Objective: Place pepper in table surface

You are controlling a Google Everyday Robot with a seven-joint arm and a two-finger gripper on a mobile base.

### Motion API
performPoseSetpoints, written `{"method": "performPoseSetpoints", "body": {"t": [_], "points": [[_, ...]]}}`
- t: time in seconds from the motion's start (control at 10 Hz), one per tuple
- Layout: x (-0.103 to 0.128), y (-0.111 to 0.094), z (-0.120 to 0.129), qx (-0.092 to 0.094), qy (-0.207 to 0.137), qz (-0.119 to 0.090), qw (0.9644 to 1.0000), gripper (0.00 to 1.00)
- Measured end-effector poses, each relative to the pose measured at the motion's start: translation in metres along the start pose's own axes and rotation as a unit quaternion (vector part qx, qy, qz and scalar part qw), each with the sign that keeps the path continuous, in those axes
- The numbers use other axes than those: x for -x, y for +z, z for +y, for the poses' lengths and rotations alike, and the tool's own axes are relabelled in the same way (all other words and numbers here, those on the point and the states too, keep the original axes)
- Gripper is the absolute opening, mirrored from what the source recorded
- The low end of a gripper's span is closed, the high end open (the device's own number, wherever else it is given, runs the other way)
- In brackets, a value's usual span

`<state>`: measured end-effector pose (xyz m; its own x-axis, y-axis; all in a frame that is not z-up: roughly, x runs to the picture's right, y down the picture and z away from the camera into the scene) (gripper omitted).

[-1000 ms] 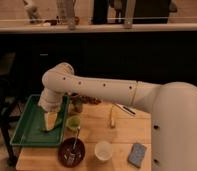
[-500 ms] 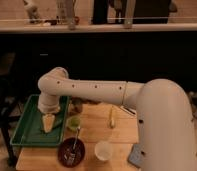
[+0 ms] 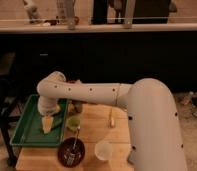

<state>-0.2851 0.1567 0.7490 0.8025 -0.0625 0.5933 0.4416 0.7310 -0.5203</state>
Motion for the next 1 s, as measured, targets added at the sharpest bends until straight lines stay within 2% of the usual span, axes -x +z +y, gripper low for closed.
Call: {"method": "performPoseSetpoints", "body": {"t": [0.1,0.5,0.7,1.0], "points": [[-0.001,0.013,0.000,0.006,0.000,0.001,1.0000,0.80],[-0.010,0.042,0.003,0.030,-0.001,0.007,0.9995,0.80],[-0.008,0.046,0.005,0.038,-0.004,0.008,0.9992,0.80],[-0.010,0.045,0.005,0.037,-0.003,0.009,0.9993,0.80]]}}
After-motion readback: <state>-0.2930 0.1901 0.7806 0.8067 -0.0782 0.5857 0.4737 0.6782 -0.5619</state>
